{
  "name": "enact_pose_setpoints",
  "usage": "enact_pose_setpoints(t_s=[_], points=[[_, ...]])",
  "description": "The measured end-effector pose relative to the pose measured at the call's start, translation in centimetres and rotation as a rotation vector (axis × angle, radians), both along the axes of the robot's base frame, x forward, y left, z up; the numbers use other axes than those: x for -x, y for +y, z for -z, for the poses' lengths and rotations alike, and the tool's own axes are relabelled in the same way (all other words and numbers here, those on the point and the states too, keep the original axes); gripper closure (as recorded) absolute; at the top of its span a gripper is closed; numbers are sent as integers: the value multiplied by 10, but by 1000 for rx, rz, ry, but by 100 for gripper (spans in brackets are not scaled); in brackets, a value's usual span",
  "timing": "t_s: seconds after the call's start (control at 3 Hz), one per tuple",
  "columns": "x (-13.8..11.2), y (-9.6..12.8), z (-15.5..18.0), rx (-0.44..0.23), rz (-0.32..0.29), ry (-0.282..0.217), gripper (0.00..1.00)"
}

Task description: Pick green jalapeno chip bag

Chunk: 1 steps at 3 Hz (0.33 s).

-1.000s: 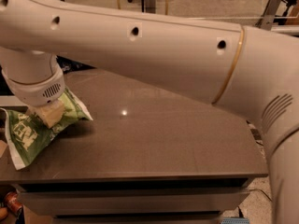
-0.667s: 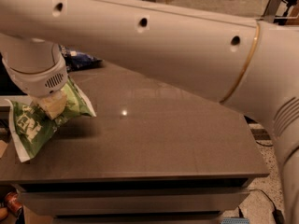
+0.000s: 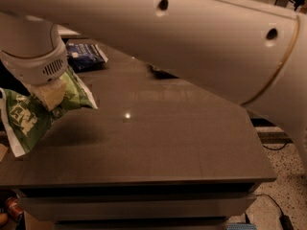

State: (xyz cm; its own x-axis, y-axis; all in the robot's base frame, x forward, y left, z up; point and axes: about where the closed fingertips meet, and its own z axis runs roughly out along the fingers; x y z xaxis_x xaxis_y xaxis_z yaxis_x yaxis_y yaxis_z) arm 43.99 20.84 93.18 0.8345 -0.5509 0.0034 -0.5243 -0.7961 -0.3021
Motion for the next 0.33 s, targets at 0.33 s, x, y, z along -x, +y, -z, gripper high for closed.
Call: enact_pose_setpoints(t_s=[0.33], points=[[2,1,-12,-9,-10,-17,100]])
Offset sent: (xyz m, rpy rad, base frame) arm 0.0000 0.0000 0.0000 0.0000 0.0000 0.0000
